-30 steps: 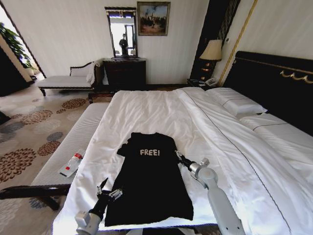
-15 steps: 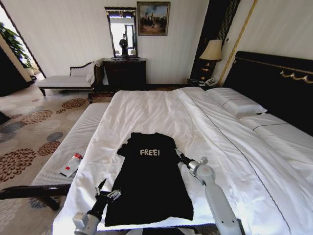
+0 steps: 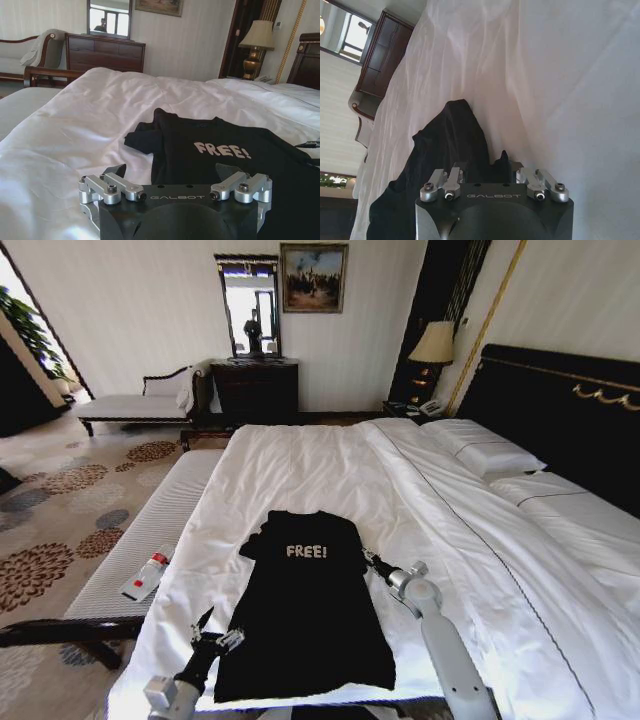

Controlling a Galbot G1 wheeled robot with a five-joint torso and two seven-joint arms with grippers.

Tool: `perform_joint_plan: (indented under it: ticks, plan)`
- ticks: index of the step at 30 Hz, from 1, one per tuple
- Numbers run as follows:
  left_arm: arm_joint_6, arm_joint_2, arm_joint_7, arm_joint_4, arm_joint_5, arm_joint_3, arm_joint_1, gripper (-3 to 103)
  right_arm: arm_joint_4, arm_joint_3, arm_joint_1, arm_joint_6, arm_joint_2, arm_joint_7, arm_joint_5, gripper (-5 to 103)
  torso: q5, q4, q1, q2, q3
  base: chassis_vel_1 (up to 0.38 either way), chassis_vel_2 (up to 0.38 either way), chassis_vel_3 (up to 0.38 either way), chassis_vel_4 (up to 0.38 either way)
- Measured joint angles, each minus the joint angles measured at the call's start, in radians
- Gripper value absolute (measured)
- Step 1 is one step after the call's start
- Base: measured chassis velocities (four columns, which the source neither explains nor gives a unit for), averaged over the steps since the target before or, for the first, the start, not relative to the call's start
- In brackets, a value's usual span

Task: Fold the clothes on the bed.

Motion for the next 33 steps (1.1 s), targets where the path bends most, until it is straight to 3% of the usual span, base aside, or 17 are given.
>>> perform_joint_plan:
  ticks: [3, 10, 12, 13, 17, 23, 27, 33]
  plan:
    - [0.0, 0.0, 0.0, -0.001, -0.003, -0.004, 0.001, 100, -0.01, 0.0, 0.006, 0.002, -0.003, -0.006, -0.004, 38, 0.0, 0.0001, 0.0, 0.0, 0.0, 0.0, 0.0, 0.0, 0.0]
    - [-0.002, -0.003, 0.002, -0.003, -0.006, -0.011, 0.011, 100, -0.034, -0.003, 0.019, 0.006, -0.006, -0.02, -0.018, 6, 0.0, 0.0001, 0.0, 0.0, 0.0, 0.0, 0.0, 0.0, 0.0]
    - [-0.003, -0.004, 0.003, -0.003, -0.007, -0.011, 0.011, 100, -0.037, -0.003, 0.021, 0.006, -0.006, -0.021, -0.02, 6, 0.0, 0.0001, 0.0, 0.0, 0.0, 0.0, 0.0, 0.0, 0.0]
    - [-0.003, -0.004, 0.003, -0.003, -0.008, -0.011, 0.011, 100, -0.038, -0.004, 0.022, 0.007, -0.007, -0.022, -0.023, 1, 0.0, 0.0001, 0.0, 0.0, 0.0, 0.0, 0.0, 0.0, 0.0]
    - [-0.004, -0.005, 0.003, -0.001, -0.01, -0.011, 0.01, 100, -0.039, -0.007, 0.022, 0.008, -0.009, -0.025, -0.032, 0, 0.0, 0.0, 0.0, 0.0, 0.0, 0.0, 0.0, 0.0, 0.0]
    - [-0.006, -0.009, 0.003, 0.003, -0.011, -0.011, 0.009, 100, -0.032, -0.022, 0.019, 0.03, -0.021, -0.061, -0.12, 0, 0.0, 0.0, 0.0, 0.0, 0.0, 0.0, 0.0, 0.0, 0.0]
    - [-0.01, -0.012, 0.005, 0.003, -0.011, -0.013, 0.012, 100, -0.04, -0.031, 0.039, 0.106, -0.036, -0.136, -0.222, 0, -0.0001, 0.0001, 0.0, 0.0, 0.0, 0.0, 0.0, 0.0, 0.0]
    - [-0.016, -0.014, 0.008, -0.001, -0.014, -0.026, 0.021, 100, -0.061, -0.058, 0.066, 0.165, -0.077, -0.21, -0.315, 0, 0.0, 0.0002, 0.0, 0.0, 0.0, 0.0, 0.0, 0.0, 0.0]
